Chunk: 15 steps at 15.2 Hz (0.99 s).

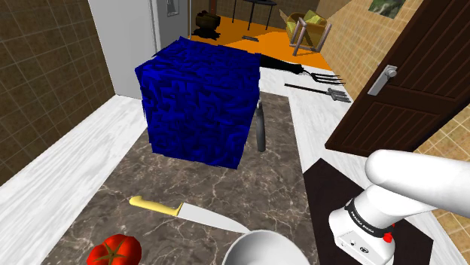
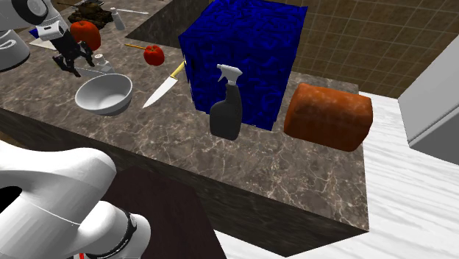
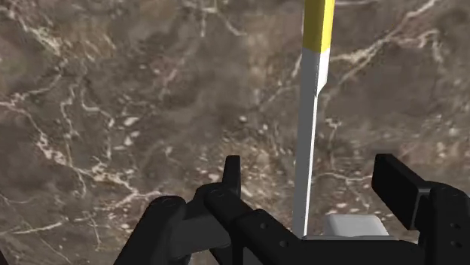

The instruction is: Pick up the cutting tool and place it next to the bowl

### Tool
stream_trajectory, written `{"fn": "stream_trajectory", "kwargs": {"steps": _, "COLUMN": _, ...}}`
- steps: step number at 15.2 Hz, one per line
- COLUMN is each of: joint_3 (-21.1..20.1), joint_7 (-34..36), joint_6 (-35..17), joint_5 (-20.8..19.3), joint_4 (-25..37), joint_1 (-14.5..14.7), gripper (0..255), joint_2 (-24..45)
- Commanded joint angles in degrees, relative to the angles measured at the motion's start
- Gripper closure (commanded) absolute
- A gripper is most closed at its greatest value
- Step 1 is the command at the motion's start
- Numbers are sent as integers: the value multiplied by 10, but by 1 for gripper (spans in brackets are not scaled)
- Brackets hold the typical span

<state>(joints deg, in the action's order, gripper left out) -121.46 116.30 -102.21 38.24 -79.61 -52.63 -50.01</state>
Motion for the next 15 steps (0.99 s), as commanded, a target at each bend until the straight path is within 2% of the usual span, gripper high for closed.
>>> {"fn": "stream_trajectory", "kwargs": {"steps": 1, "joint_3": 0, "joint_7": 0, "joint_6": 0, "joint_5": 0, "joint_4": 0, "joint_1": 0, "gripper": 0, "joint_2": 0}}
{"fn": "stream_trajectory", "kwargs": {"steps": 3, "joint_3": 0, "joint_7": 0, "joint_6": 0, "joint_5": 0, "joint_4": 0, "joint_1": 0, "gripper": 0, "joint_2": 0}}
{"fn": "stream_trajectory", "kwargs": {"steps": 7, "joint_3": 11, "joint_7": 15, "joint_6": 59, "joint_5": -17, "joint_4": 57, "joint_1": -14, "gripper": 0, "joint_2": 17}}
{"fn": "stream_trajectory", "kwargs": {"steps": 15, "joint_3": 11, "joint_7": 15, "joint_6": 59, "joint_5": -17, "joint_4": 57, "joint_1": -14, "gripper": 0, "joint_2": 17}}
